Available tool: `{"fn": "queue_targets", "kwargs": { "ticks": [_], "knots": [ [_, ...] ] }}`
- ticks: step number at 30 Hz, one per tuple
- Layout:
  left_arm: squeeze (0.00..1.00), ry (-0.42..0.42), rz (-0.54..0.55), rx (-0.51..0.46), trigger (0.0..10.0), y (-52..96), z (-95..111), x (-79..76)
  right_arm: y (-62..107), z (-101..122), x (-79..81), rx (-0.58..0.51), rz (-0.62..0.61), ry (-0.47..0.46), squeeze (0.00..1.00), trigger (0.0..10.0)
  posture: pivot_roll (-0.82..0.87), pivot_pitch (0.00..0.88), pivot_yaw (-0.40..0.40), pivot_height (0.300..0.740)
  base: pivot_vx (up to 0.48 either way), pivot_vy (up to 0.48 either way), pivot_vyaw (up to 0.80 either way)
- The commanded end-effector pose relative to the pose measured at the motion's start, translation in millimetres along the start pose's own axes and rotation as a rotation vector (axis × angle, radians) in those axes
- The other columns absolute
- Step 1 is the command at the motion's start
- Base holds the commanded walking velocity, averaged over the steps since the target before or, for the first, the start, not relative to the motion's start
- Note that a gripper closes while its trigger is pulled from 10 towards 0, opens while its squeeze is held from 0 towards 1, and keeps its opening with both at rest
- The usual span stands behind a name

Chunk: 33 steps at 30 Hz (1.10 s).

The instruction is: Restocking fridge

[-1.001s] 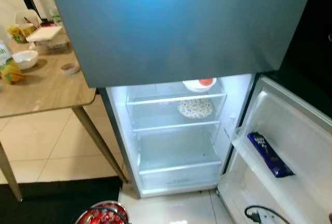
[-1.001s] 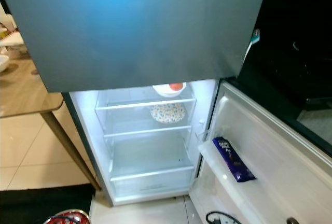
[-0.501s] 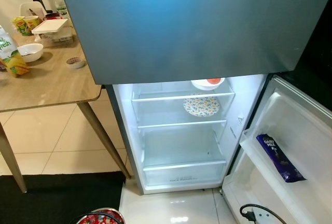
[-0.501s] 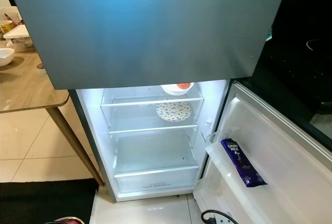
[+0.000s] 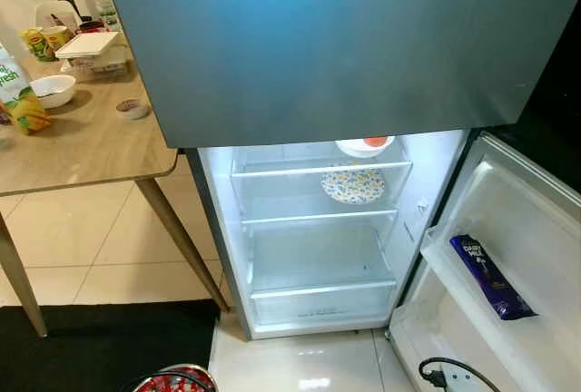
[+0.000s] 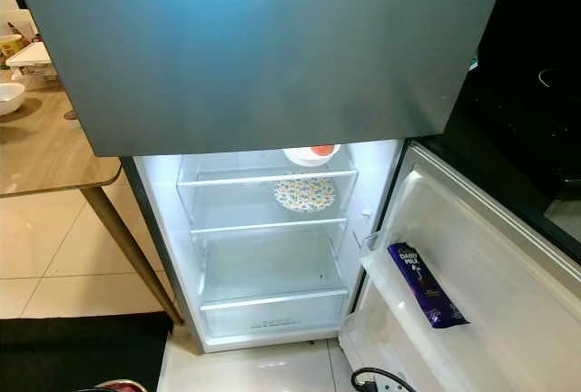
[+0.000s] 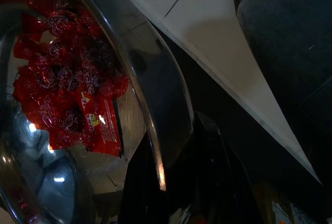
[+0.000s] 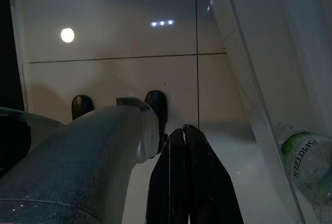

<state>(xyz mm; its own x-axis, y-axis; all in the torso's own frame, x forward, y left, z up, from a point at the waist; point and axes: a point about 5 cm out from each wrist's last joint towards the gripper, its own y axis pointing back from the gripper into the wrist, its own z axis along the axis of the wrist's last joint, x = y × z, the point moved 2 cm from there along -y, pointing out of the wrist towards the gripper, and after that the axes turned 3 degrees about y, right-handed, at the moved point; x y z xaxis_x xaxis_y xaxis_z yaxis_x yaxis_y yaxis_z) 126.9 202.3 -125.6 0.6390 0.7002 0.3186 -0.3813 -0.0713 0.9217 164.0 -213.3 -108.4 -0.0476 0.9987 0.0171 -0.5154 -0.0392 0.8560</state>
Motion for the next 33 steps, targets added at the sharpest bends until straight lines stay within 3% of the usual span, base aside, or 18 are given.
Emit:
{"fn": "queue_targets", "kwargs": {
  "ticks": [1, 17, 33],
  "knots": [
    [0.00, -0.006, 0.018, 0.011, 10.0, 0.2, -2.8, 6.4, 0.3, -2.4, 1.2, 0.003, 0.004, -0.002, 0.00, 10.0, -0.10, 0.000, 0.028, 0.740, 0.000, 0.000, 0.00],
    [0.00, -0.011, 0.020, 0.014, 10.0, 0.1, -2.9, 8.2, -0.1, -0.8, 1.3, -0.002, 0.000, -0.011, 0.00, 10.0, -0.10, 0.000, 0.034, 0.740, 0.000, 0.000, 0.00],
    [0.00, -0.006, 0.019, 0.014, 10.0, -0.1, -1.8, 7.4, -0.2, -0.5, 1.3, -0.001, 0.003, -0.008, 0.00, 10.0, -0.10, 0.000, 0.031, 0.740, 0.332, 0.000, 0.00]
  ]
}}
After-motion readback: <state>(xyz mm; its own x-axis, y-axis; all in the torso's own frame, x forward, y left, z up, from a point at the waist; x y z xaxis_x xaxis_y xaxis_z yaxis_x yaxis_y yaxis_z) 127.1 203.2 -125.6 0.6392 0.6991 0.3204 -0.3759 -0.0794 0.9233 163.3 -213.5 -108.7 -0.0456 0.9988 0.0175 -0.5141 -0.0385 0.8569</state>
